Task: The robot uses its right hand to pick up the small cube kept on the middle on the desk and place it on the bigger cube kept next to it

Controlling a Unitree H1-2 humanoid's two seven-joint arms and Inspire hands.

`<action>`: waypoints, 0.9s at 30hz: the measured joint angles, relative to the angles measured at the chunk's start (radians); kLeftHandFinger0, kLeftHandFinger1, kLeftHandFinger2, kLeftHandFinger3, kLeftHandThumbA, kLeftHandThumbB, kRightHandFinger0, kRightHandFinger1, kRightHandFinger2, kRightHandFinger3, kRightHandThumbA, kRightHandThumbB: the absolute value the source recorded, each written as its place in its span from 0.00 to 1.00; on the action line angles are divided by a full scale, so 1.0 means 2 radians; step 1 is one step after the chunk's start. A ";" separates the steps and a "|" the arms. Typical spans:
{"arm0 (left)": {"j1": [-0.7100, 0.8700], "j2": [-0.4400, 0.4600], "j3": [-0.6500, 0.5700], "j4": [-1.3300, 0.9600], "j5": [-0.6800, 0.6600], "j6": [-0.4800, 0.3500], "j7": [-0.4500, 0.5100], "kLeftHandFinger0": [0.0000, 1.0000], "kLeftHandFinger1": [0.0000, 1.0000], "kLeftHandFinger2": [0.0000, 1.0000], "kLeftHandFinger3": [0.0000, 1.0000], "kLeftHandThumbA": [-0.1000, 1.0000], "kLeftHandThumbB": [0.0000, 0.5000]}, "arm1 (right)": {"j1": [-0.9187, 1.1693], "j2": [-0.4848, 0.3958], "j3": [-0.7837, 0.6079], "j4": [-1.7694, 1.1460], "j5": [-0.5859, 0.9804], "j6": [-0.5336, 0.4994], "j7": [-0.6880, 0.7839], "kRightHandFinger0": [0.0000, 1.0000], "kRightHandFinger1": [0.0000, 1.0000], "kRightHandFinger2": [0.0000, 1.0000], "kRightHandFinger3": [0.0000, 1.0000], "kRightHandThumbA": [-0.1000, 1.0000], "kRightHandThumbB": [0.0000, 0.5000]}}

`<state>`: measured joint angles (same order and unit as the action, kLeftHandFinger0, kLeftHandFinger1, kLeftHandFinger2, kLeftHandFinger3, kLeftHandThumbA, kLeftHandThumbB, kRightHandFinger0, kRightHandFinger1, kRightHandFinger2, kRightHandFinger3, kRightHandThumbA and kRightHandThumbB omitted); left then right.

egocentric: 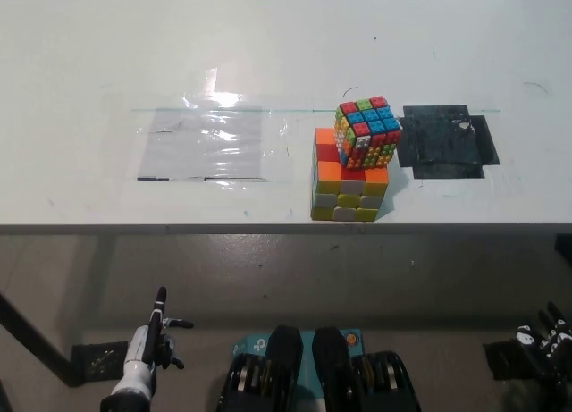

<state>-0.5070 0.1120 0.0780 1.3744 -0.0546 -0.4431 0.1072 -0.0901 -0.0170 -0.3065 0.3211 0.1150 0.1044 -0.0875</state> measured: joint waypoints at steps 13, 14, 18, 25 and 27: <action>0.000 0.000 -0.004 0.000 0.002 0.000 0.000 0.25 0.00 0.00 0.00 1.00 1.00 | 0.000 0.000 0.002 0.001 0.001 0.000 -0.001 0.69 0.88 0.98 1.00 0.31 0.30; 0.000 0.000 -0.005 0.000 0.002 0.000 0.000 0.25 0.00 0.00 0.00 1.00 1.00 | 0.000 0.000 0.002 0.001 0.001 0.000 -0.001 0.68 0.88 0.98 1.00 0.31 0.30; 0.000 0.000 -0.004 0.000 0.002 0.000 0.000 0.23 0.00 0.00 0.00 1.00 1.00 | 0.000 0.000 0.003 0.001 0.001 0.000 -0.001 0.68 0.88 0.98 1.00 0.31 0.33; 0.000 0.000 -0.004 0.000 0.002 0.000 0.000 0.21 0.00 0.00 0.00 1.00 1.00 | 0.000 -0.001 0.005 -0.002 0.001 0.001 -0.001 0.67 0.86 0.97 1.00 0.30 0.30; 0.000 0.000 -0.005 0.000 0.003 0.000 0.000 0.31 0.00 0.03 0.00 1.00 1.00 | 0.000 -0.001 0.005 -0.002 0.001 0.001 -0.001 0.69 0.87 0.97 1.00 0.30 0.28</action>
<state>-0.5071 0.1114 0.0671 1.3752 -0.0485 -0.4431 0.1075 -0.0898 -0.0187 -0.2962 0.3176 0.1162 0.1065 -0.0889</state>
